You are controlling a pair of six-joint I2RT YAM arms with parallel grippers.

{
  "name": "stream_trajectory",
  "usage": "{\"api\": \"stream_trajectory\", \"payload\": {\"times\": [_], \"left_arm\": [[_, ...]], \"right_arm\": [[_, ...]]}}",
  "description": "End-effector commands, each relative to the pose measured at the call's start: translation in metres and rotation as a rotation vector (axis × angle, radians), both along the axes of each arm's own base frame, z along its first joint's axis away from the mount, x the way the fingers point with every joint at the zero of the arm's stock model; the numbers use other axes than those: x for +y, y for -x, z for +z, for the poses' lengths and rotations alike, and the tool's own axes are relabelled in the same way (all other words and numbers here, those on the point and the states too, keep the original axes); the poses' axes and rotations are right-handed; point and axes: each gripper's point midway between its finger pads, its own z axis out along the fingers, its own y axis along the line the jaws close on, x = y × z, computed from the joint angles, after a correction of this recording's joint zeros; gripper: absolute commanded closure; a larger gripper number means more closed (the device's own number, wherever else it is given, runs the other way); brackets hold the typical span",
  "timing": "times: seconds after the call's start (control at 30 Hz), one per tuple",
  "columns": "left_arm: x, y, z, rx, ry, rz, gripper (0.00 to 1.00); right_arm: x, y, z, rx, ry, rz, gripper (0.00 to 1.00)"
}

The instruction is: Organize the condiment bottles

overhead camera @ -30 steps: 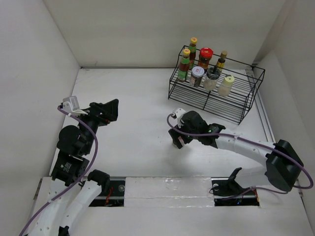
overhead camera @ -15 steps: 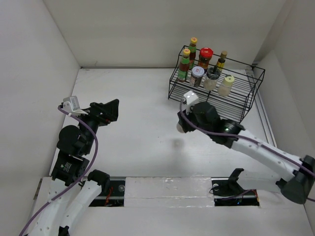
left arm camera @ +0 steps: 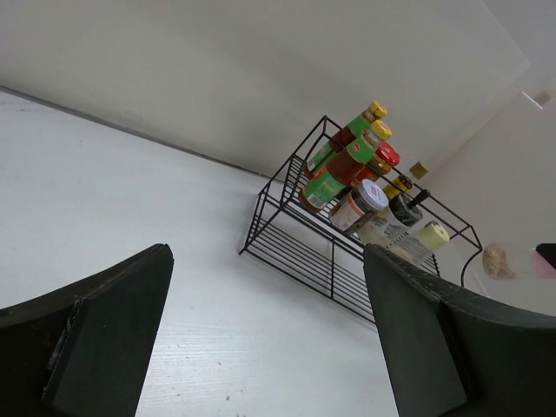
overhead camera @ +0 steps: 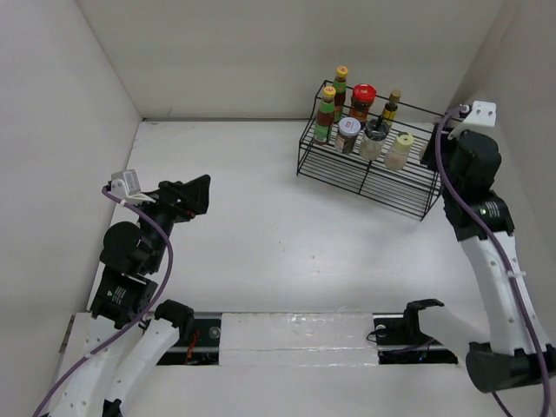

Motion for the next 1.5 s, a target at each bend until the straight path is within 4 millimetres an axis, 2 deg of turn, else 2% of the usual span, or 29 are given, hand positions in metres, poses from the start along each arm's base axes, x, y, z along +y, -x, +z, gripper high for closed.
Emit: {"api": "stream_trajectory", "payload": {"times": [0.0, 0.07, 0.1, 0.2, 0.27, 0.3, 0.33, 0.37, 0.47, 0.57, 0.6, 0.73, 0.83, 0.9, 0.93, 0.97, 1.0, 1.13, 1.17, 1.2, 1.27, 1.3, 1.33, 1.4, 1.43, 1.47], "left_arm": [[0.002, 0.005, 0.023, -0.069, 0.015, 0.001, 0.13], [0.003, 0.004, 0.023, -0.068, 0.016, 0.010, 0.13], [0.003, 0.004, 0.023, -0.068, 0.016, 0.010, 0.13], [0.004, 0.006, 0.025, -0.077, 0.020, 0.010, 0.13], [0.004, 0.006, 0.025, -0.077, 0.020, 0.010, 0.13], [0.004, 0.006, 0.025, -0.077, 0.020, 0.010, 0.13], [0.004, 0.006, 0.025, -0.077, 0.020, 0.010, 0.13], [0.004, 0.006, 0.025, -0.077, 0.020, 0.010, 0.13], [0.003, 0.004, 0.023, -0.069, 0.016, 0.010, 0.13], [0.003, 0.003, 0.019, -0.060, 0.013, 0.010, 0.13], [0.003, 0.003, 0.019, -0.060, 0.013, 0.010, 0.13], [0.003, 0.003, 0.016, -0.052, 0.009, 0.010, 0.13], [0.003, 0.003, 0.016, -0.052, 0.009, 0.010, 0.13], [0.004, 0.002, 0.016, -0.051, 0.010, 0.019, 0.13], [0.004, 0.002, 0.016, -0.053, 0.001, 0.021, 0.13], [0.004, 0.002, 0.016, -0.053, 0.001, 0.021, 0.11], [0.004, 0.002, 0.016, -0.053, 0.001, 0.021, 0.11], [0.006, 0.001, 0.014, -0.044, -0.001, 0.031, 0.05], [0.006, 0.001, 0.013, -0.045, -0.010, 0.032, 0.04], [0.006, -0.001, 0.011, -0.037, -0.014, 0.032, 0.02], [0.006, 0.000, 0.016, -0.045, -0.010, 0.032, 0.00], [0.006, 0.000, 0.016, -0.045, -0.010, 0.032, 0.00], [0.005, -0.002, 0.013, -0.036, -0.014, 0.032, 0.00], [0.003, -0.002, 0.011, -0.028, -0.019, 0.023, 0.00], [0.003, -0.002, 0.011, -0.028, -0.019, 0.023, 0.00], [0.004, -0.002, 0.011, -0.028, -0.020, 0.023, 0.00]], "right_arm": [[-0.019, -0.026, -0.005, 0.039, 0.005, 0.005, 0.55], [-0.036, -0.035, -0.013, 0.057, -0.008, -0.002, 0.55], [-0.040, -0.043, -0.023, 0.088, -0.013, -0.004, 0.55], [-0.053, -0.058, -0.039, 0.123, -0.028, 0.026, 0.55], [-0.048, -0.063, -0.052, 0.147, -0.036, 0.053, 0.55], [-0.053, -0.062, -0.057, 0.158, -0.039, 0.041, 0.54], [-0.054, -0.067, -0.070, 0.183, -0.043, 0.040, 0.54], [-0.054, -0.067, -0.071, 0.183, -0.043, 0.040, 0.54], [-0.058, -0.073, -0.092, 0.223, -0.057, 0.044, 0.53], [-0.054, -0.082, -0.112, 0.256, -0.080, 0.091, 0.50], [-0.054, -0.082, -0.112, 0.257, -0.080, 0.091, 0.50], [-0.059, -0.088, -0.123, 0.268, -0.100, 0.088, 0.41], [-0.059, -0.088, -0.125, 0.267, -0.099, 0.088, 0.23], [-0.063, -0.086, -0.121, 0.257, -0.098, 0.079, 0.14], [-0.062, -0.084, -0.116, 0.243, -0.104, 0.077, 0.12], [-0.063, -0.081, -0.102, 0.210, -0.094, 0.069, 0.08], [-0.063, -0.081, -0.102, 0.210, -0.094, 0.069, 0.07], [-0.059, -0.065, -0.048, 0.080, -0.073, 0.071, 0.01], [-0.053, -0.054, -0.022, 0.002, -0.063, 0.081, 0.01], [-0.048, -0.047, -0.012, -0.027, -0.057, 0.091, 0.01], [-0.028, -0.028, 0.021, -0.121, -0.039, 0.155, 0.01], [-0.019, -0.023, 0.028, -0.140, -0.036, 0.189, 0.01], [0.001, -0.018, 0.033, -0.155, -0.037, 0.275, 0.01], [0.029, -0.004, 0.043, -0.200, -0.021, 0.401, 0.01], [0.046, 0.000, 0.042, -0.207, -0.022, 0.476, 0.01], [0.077, 0.010, 0.039, -0.211, -0.015, 0.626, 0.01]]}}
